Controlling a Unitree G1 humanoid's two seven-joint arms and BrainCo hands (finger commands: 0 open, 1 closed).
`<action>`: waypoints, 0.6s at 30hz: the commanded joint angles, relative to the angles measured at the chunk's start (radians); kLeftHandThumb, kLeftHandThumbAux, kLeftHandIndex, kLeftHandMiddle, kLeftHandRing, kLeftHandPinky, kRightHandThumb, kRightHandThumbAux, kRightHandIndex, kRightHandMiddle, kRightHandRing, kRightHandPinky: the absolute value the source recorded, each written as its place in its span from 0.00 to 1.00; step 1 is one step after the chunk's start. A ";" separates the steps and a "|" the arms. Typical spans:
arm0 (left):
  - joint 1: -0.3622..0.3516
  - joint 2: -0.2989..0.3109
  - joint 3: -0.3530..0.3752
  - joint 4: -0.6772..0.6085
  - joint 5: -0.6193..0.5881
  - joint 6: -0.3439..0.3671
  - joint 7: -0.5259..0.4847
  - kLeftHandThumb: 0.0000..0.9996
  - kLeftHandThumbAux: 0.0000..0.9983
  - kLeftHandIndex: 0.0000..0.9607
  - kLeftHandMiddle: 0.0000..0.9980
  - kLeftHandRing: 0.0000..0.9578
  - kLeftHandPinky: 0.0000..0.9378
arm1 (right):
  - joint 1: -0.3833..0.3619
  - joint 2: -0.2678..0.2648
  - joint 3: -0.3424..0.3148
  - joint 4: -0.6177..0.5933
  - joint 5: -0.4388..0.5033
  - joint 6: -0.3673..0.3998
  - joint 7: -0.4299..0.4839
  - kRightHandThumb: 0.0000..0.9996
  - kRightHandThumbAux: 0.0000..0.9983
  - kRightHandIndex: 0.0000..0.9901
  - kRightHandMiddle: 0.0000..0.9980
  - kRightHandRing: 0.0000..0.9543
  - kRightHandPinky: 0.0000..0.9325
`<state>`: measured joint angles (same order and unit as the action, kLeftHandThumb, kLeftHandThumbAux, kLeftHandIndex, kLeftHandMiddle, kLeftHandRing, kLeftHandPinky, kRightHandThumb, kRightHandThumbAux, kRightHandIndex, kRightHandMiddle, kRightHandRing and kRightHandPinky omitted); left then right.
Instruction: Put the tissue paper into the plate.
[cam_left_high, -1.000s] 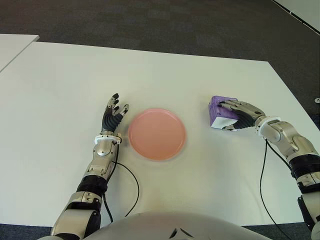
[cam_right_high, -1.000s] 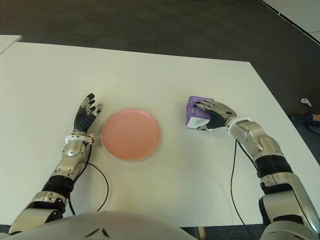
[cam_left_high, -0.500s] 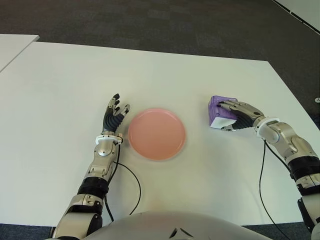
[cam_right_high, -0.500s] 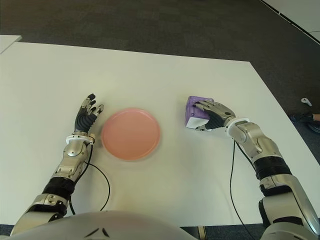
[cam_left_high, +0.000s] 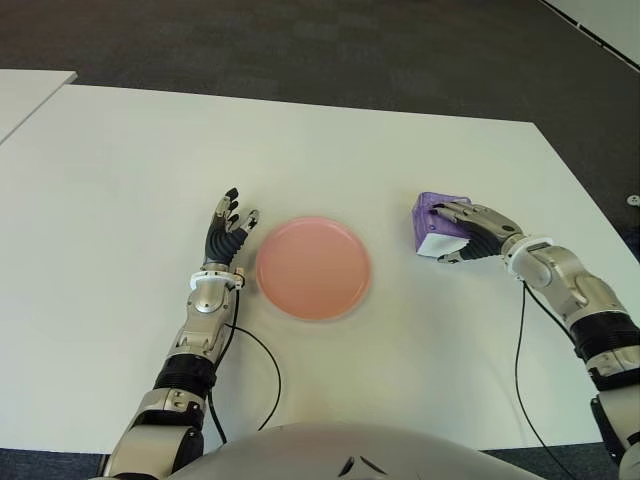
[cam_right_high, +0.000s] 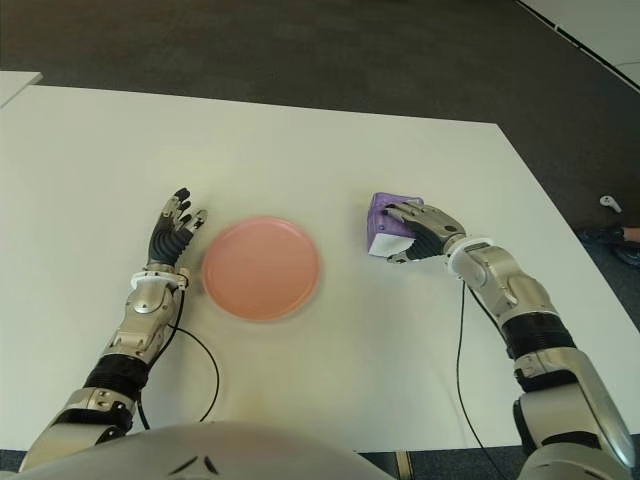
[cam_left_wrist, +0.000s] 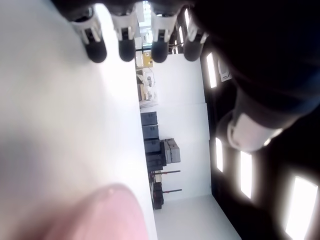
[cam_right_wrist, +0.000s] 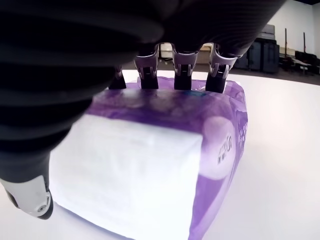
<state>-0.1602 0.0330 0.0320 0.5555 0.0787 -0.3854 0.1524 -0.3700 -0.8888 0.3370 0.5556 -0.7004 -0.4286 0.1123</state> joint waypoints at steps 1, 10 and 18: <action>0.005 0.005 0.008 0.035 0.004 0.002 0.008 0.00 0.57 0.00 0.00 0.00 0.00 | 0.076 0.102 0.092 0.092 -0.072 0.016 -0.055 0.31 0.61 0.04 0.06 0.05 0.04; 0.001 0.004 0.012 0.050 -0.003 -0.008 0.000 0.00 0.58 0.00 0.00 0.00 0.00 | 0.049 0.201 0.136 0.294 -0.133 0.035 -0.403 0.37 0.63 0.10 0.13 0.11 0.09; -0.004 0.009 0.008 0.060 0.010 -0.016 0.006 0.00 0.57 0.00 0.00 0.00 0.00 | 0.025 0.220 0.160 0.364 -0.122 0.003 -0.527 0.40 0.63 0.12 0.15 0.14 0.11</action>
<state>-0.1739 0.0347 0.0363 0.5919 0.0793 -0.4103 0.1524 -0.4079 -0.7087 0.4327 0.8484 -0.7767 -0.4225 -0.4547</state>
